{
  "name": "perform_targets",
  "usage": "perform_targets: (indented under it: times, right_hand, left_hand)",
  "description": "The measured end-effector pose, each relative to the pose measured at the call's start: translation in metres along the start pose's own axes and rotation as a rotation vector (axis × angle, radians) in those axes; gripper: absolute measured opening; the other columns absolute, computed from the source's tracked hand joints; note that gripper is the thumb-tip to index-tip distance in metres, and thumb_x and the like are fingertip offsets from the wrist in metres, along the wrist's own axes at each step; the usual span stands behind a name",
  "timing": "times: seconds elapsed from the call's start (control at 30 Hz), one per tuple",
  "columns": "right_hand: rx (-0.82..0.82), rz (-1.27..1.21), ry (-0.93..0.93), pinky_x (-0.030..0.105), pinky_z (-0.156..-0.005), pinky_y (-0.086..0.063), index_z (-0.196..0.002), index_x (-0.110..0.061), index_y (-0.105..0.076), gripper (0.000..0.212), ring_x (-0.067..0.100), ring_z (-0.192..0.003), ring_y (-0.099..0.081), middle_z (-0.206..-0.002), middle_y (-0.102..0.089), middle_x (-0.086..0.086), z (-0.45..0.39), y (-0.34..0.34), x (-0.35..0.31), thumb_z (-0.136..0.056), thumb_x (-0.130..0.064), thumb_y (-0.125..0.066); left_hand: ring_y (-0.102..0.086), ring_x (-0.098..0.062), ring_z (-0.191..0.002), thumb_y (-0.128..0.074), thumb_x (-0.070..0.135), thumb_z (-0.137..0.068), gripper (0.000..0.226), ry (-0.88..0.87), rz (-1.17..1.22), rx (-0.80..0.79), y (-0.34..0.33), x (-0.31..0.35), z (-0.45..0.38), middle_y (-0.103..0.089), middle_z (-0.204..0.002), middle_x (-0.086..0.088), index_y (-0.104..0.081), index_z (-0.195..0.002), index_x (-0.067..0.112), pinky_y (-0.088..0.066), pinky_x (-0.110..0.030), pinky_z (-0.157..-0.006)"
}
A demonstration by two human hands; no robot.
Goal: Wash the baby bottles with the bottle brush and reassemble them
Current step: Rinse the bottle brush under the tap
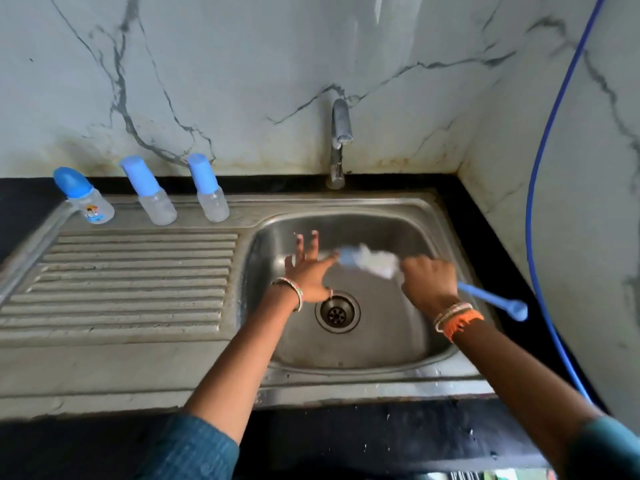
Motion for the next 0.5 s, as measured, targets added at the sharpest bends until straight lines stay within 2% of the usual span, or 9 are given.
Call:
perform_targets:
  times: [0.07, 0.13, 0.2, 0.27, 0.33, 0.37, 0.43, 0.5]
  right_hand:
    - [0.146, -0.071, -0.004, 0.035, -0.075, -0.048, -0.124, -0.026, -0.059, 0.038, 0.035, -0.095, -0.066, -0.104, -0.068, 0.009, -0.007, 0.012, 0.003, -0.089, -0.016, -0.052]
    - [0.066, -0.036, -0.003, 0.035, -0.080, -0.046, -0.121, -0.022, -0.059, 0.032, 0.033, -0.102, -0.063, -0.111, -0.065, 0.008, -0.015, 0.013, 0.002, -0.091, -0.016, -0.049]
    - [-0.041, 0.037, 0.043, 0.033, -0.085, -0.043, -0.117, -0.021, -0.059, 0.029, 0.031, -0.108, -0.060, -0.116, -0.063, 0.006, -0.015, 0.005, -0.005, -0.091, -0.018, -0.046]
    - [-0.037, -0.016, 0.053, 0.033, -0.083, -0.042, -0.119, -0.028, -0.061, 0.035, 0.030, -0.106, -0.060, -0.113, -0.064, 0.004, -0.024, 0.005, -0.005, -0.087, -0.020, -0.049]
    - [0.001, -0.131, 0.084, 0.033, -0.081, -0.042, -0.119, -0.034, -0.063, 0.040, 0.030, -0.105, -0.060, -0.111, -0.067, 0.003, -0.038, 0.005, -0.008, -0.084, -0.019, -0.052]
    - [0.048, -0.208, 0.100, 0.034, -0.079, -0.043, -0.117, -0.035, -0.064, 0.040, 0.030, -0.105, -0.061, -0.109, -0.068, 0.003, -0.045, 0.004, -0.011, -0.083, -0.017, -0.054]
    - [0.108, -0.377, 0.148, 0.036, -0.076, -0.045, -0.112, -0.031, -0.069, 0.036, 0.031, -0.103, -0.062, -0.105, -0.071, 0.003, -0.069, 0.004, -0.017, -0.083, -0.013, -0.056]
    - [0.097, -0.511, 0.227, 0.036, -0.075, -0.047, -0.107, -0.023, -0.072, 0.027, 0.031, -0.098, -0.064, -0.100, -0.072, 0.005, -0.100, -0.003, -0.017, -0.087, -0.012, -0.058]
  left_hand:
    - [0.029, -0.036, -0.139, -0.062, 0.036, -0.086, 0.087, -0.030, -0.108, 0.111, 0.001, 0.003, 0.005, 0.033, -0.152, -0.006, -0.004, -0.150, 0.037, 0.005, -0.056, -0.112]
    - [0.026, -0.033, -0.140, -0.060, 0.035, -0.087, 0.088, -0.046, -0.111, 0.209, 0.005, 0.002, 0.007, 0.031, -0.153, -0.005, 0.002, -0.150, 0.036, 0.009, -0.057, -0.110]
    - [0.018, -0.027, -0.144, -0.057, 0.036, -0.089, 0.086, -0.071, -0.164, 0.188, 0.006, 0.001, 0.003, 0.022, -0.157, -0.003, 0.003, -0.150, 0.036, 0.012, -0.059, -0.109]
    - [0.013, -0.024, -0.146, -0.055, 0.038, -0.091, 0.083, -0.062, -0.193, 0.168, 0.006, -0.001, -0.006, 0.015, -0.159, -0.002, 0.004, -0.150, 0.036, 0.011, -0.061, -0.108]
    - [0.010, -0.023, -0.146, -0.055, 0.037, -0.091, 0.082, -0.068, -0.235, 0.257, 0.014, -0.004, -0.018, 0.010, -0.159, -0.002, 0.003, -0.150, 0.035, 0.008, -0.060, -0.109]
    - [0.002, -0.022, -0.147, -0.057, 0.031, -0.090, 0.081, -0.065, -0.240, 0.327, 0.021, -0.006, -0.024, 0.002, -0.160, -0.003, -0.004, -0.151, 0.033, 0.006, -0.058, -0.110]
    - [-0.031, -0.022, -0.139, -0.062, 0.011, -0.081, 0.073, -0.067, -0.244, 0.447, 0.047, -0.014, -0.042, -0.033, -0.150, -0.006, -0.032, -0.145, 0.030, -0.003, -0.052, -0.111]
    - [-0.057, -0.026, -0.111, -0.065, 0.000, -0.068, 0.065, -0.088, -0.312, 0.525, 0.071, -0.030, -0.062, -0.062, -0.119, -0.004, -0.056, -0.126, 0.028, -0.015, -0.046, -0.105]
Point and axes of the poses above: each hand's wrist, its own z-axis away from the middle knuckle, its own y-axis out of the back of the hand, x = y × z, the point moved 4 cm from there along -z, towards the middle knuckle
